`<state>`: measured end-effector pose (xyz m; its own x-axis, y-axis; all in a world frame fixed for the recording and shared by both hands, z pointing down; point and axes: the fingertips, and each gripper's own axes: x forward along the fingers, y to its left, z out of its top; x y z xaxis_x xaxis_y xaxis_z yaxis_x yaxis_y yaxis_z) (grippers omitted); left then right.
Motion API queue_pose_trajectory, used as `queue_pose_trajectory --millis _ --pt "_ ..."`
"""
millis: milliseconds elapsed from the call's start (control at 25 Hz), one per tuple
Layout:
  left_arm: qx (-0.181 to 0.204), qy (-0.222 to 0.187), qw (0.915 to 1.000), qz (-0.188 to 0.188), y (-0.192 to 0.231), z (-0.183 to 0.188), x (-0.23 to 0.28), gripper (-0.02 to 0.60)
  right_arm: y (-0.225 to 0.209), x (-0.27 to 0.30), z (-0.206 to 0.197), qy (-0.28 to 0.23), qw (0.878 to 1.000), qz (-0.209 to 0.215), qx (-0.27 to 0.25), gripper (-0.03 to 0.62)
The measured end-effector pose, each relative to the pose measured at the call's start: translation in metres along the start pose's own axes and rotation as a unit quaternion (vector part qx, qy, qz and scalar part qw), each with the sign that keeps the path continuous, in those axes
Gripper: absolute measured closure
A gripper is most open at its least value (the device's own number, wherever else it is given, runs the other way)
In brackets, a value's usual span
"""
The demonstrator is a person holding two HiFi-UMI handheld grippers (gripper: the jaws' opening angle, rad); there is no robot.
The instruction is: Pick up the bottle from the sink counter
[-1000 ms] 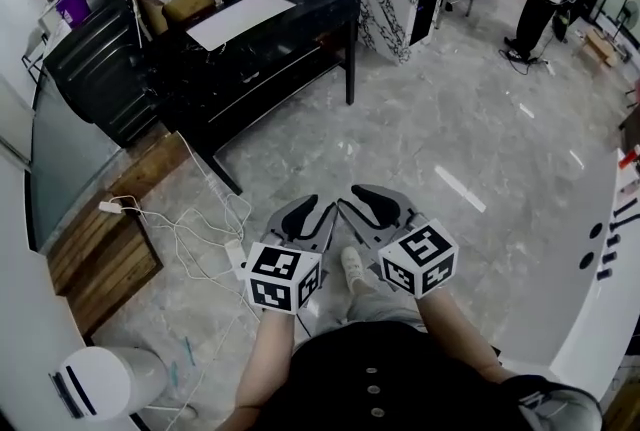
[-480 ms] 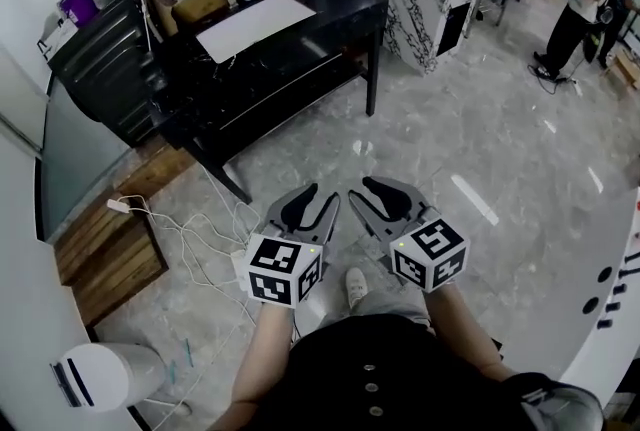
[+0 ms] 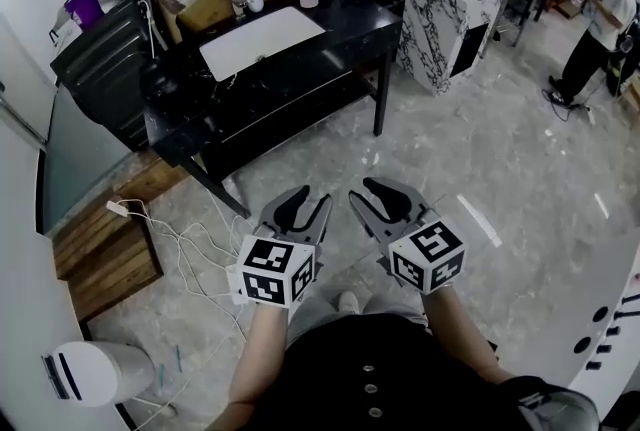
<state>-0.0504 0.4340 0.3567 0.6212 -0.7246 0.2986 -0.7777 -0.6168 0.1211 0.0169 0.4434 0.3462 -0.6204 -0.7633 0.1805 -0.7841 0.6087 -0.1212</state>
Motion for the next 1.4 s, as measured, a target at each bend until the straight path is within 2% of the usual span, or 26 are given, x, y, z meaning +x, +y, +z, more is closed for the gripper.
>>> queue_pose_trajectory --millis 280,520,800,1200,1400 --pt "-0.005 0.018 0.9998 -0.006 0.002 -0.007 0.023 0.434 -0.022 0.015 -0.007 0.005 1.0 -0.001 0.012 0.476" --pt "-0.013 0.022 0.9997 -0.004 0.019 -0.006 0.044 0.431 -0.04 0.036 -0.006 0.006 1.0 -0.005 0.013 0.473" --pt "-0.017 0.018 0.9995 -0.018 0.043 0.009 0.094 0.426 -0.082 0.062 -0.002 0.018 0.999 -0.023 0.013 0.471" --pt "-0.012 0.023 0.9994 -0.023 0.115 0.045 0.175 0.418 -0.145 0.142 0.02 0.036 0.999 -0.033 0.004 0.461" --pt "-0.007 0.022 0.9993 -0.03 0.151 0.066 0.21 0.413 -0.167 0.187 0.038 0.039 0.999 -0.017 -0.003 0.447"
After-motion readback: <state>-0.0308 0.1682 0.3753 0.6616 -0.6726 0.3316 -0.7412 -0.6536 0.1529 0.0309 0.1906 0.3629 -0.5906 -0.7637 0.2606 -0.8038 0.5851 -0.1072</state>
